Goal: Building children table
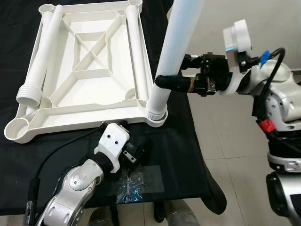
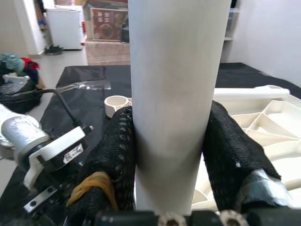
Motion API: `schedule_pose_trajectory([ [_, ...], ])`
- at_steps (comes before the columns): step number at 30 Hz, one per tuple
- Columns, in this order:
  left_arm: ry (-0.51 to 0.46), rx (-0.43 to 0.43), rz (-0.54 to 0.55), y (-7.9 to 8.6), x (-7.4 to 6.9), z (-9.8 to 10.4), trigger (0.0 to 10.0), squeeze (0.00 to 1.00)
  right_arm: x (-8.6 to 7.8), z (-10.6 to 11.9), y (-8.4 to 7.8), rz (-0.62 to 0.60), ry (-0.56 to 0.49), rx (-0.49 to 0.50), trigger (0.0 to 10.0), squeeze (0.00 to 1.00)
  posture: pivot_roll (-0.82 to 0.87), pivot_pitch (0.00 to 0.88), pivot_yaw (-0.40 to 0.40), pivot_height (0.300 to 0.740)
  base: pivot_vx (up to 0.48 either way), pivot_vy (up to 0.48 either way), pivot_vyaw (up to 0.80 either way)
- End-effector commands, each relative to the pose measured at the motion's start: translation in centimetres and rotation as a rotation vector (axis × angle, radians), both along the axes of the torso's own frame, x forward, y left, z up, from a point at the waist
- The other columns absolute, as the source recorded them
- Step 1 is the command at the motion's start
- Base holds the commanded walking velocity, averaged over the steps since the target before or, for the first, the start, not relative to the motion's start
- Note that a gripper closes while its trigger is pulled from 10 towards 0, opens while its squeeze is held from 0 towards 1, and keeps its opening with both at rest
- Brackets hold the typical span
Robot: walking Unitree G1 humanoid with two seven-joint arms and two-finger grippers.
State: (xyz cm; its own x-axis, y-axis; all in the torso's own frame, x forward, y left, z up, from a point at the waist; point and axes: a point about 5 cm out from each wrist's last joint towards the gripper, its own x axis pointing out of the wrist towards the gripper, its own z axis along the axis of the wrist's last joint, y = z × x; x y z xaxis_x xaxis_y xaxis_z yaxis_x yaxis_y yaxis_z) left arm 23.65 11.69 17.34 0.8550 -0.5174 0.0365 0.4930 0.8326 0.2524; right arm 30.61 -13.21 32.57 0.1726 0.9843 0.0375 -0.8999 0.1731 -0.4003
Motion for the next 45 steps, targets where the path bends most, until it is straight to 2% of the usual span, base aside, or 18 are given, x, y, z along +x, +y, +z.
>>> schedule_pose_trajectory([
  [1,0.01,0.01,-0.009,-0.1,-0.4,-0.3,10.0,0.0,1.0,-4.7,0.5,-0.092,0.187,-0.136,10.0,0.0,-0.14,0.372,-0.08,0.74,0.0,0.0,0.0],
  [12,0.009,0.011,-0.009,-0.2,-0.4,-0.3,10.0,0.0,1.0,-5.2,0.5,-0.138,0.195,-0.149,10.0,0.0,-0.14,0.373,-0.082,0.74,0.0,0.0,0.0],
  [13,0.008,0.011,-0.008,-0.2,-0.4,-0.3,10.0,0.0,1.1,-5.3,0.5,-0.179,0.187,-0.164,10.0,0.0,-0.15,0.374,-0.083,0.74,0.0,0.0,0.0],
  [14,0.004,0.001,0.001,-0.1,-0.4,-0.2,10.0,0.0,1.2,-6.0,0.9,-0.341,0.204,-0.161,10.0,0.0,-0.14,0.362,-0.104,0.74,0.0,0.0,0.0],
  [15,0.004,0.001,0.001,-0.1,-0.4,-0.2,10.0,0.0,1.2,-6.0,0.9,-0.341,0.204,-0.161,10.0,0.0,-0.14,0.362,-0.104,0.74,0.0,0.0,0.0],
  [16,0.001,-0.006,0.008,-0.1,-0.4,-0.2,10.0,0.0,1.2,-6.5,1.1,-0.462,0.211,-0.157,10.0,0.0,-0.14,0.362,-0.104,0.74,0.0,0.0,0.0],
  [17,-0.005,-0.021,0.031,0.1,-0.3,-0.1,10.0,0.0,0.9,-7.5,1.4,-0.667,0.241,-0.084,10.0,0.0,-0.12,0.34,-0.106,0.74,0.0,0.0,0.0],
  [18,-0.005,-0.021,0.031,0.1,-0.3,-0.1,10.0,0.0,0.9,-7.5,1.4,-0.667,0.241,-0.084,10.0,0.0,-0.12,0.34,-0.106,0.74,0.0,0.0,0.0],
  [19,-0.019,-0.032,0.059,0.5,-0.1,0.1,10.0,0.0,-0.1,-8.8,1.9,-0.786,0.293,-0.033,10.0,0.0,-0.1,0.322,-0.095,0.74,0.0,0.0,0.0],
  [23,-0.042,-0.038,0.111,1.3,0.2,0.4,10.0,0.0,-1.9,-10.5,3.3,-0.907,0.352,0.044,10.0,0.0,-0.09,0.298,-0.073,0.74,0.0,0.0,0.0],
  [26,-0.077,-0.025,0.136,2.3,0.8,1.1,10.0,0.0,-2.2,-11.2,4.4,-0.928,0.361,0.084,10.0,0.0,-0.08,0.257,-0.058,0.74,0.0,0.0,0.0],
  [33,-0.143,-0.003,0.158,3.2,1.7,2.5,10.0,0.0,-1.5,-11.4,4.4,-0.944,0.367,0.138,10.0,0.0,-0.08,0.224,-0.055,0.74,0.0,0.0,0.0],
  [36,-0.19,-0.07,0.185,3.8,2.6,4.4,10.0,0.0,-0.2,-7.8,3.2,-0.864,0.181,0.221,10.0,0.0,-0.08,0.182,-0.053,0.74,0.0,0.0,0.0],
  [38,-0.19,-0.07,0.185,3.8,2.6,4.4,10.0,0.0,-0.2,-7.8,3.2,-0.864,0.181,0.221,10.0,0.0,-0.08,0.182,-0.053,0.74,0.0,0.0,0.0],
  [40,-0.221,-0.178,0.175,4.6,3.4,6.7,10.0,0.0,0.7,-5.3,1.3,-0.821,0.087,0.268,10.0,0.0,-0.08,0.152,-0.049,0.74,0.0,0.0,0.0],
  [41,-0.221,-0.178,0.175,4.6,3.4,6.7,10.0,0.0,0.7,-5.3,1.3,-0.821,0.087,0.268,10.0,0.0,-0.08,0.152,-0.049,0.74,0.0,0.0,0.0],
  [42,-0.235,-0.245,0.155,5.0,3.7,7.9,10.0,0.0,1.0,-4.3,0.2,-0.791,0.056,0.294,10.0,0.0,-0.08,0.146,-0.046,0.74,0.0,0.0,0.0],
  [45,-0.23,-0.264,0.151,5.3,3.9,8.3,10.0,0.0,1.0,-4.2,-0.2,-0.736,0.076,0.293,10.0,0.0,-0.07,0.123,-0.047,0.74,0.0,0.0,0.0],
])
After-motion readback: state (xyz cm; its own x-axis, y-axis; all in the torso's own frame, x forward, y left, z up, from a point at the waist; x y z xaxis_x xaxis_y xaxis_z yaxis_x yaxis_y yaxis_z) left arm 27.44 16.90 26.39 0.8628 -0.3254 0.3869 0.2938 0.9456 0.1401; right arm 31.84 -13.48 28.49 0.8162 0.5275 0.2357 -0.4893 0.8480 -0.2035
